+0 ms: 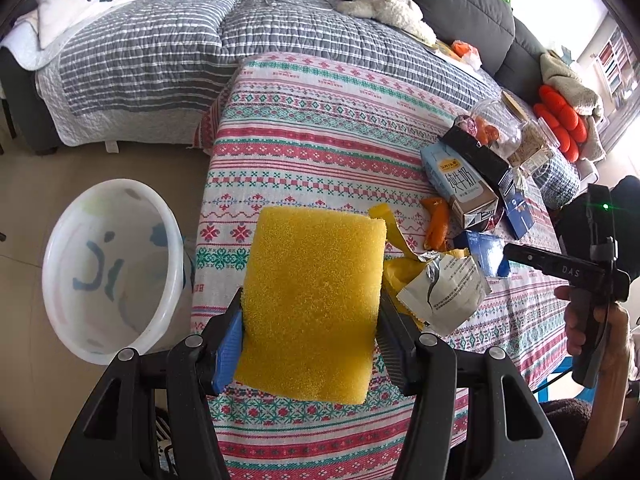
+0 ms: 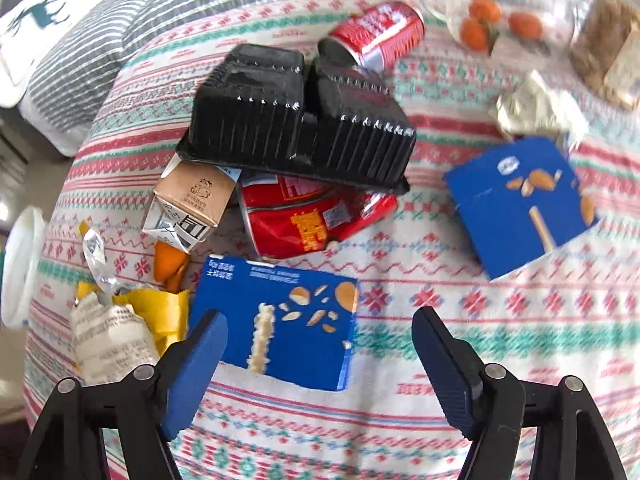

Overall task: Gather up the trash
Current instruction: 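Grasp the blue snack box with the right tool while the left tool holds the sponge, then carry the sponge over the white bin and open the left tool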

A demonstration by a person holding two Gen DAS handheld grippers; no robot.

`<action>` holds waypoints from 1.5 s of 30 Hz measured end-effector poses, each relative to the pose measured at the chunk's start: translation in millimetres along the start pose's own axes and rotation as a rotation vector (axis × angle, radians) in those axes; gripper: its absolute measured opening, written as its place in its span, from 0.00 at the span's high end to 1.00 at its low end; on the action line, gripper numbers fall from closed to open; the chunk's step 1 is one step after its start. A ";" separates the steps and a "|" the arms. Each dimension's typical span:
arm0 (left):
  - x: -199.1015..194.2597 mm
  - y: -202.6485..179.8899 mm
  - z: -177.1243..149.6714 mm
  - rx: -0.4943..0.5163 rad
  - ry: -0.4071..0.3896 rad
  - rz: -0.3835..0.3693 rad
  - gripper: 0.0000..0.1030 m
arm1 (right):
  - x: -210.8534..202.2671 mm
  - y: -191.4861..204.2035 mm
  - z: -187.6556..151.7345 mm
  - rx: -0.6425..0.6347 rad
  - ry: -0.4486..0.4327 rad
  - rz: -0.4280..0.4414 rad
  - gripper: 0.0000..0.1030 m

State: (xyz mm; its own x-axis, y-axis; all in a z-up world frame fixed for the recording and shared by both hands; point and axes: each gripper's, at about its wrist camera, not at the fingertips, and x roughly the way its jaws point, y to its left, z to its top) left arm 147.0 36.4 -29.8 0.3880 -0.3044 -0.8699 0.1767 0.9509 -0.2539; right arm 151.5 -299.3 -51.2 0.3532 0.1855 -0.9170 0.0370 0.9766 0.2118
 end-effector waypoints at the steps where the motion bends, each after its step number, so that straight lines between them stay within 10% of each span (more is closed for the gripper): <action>1: -0.5 0.5 0.1 -0.002 -0.001 -0.001 0.40 | 3.2 1.2 1.2 0.020 0.006 0.003 0.12; 19: -6.2 9.8 -0.9 -0.009 -0.003 -0.005 0.40 | 52.8 28.9 15.3 0.114 0.040 -0.149 0.08; 45: -40.5 62.5 -21.2 -0.097 -0.069 0.057 0.40 | -68.1 50.1 -18.4 0.077 -0.166 -0.049 0.09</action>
State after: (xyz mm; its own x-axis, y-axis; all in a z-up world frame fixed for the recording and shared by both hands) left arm 123.2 109.4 -19.4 0.4567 -0.2496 -0.8539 0.0655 0.9667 -0.2475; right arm 112.1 -261.0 15.7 0.4984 0.1110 -0.8598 0.1276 0.9716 0.1995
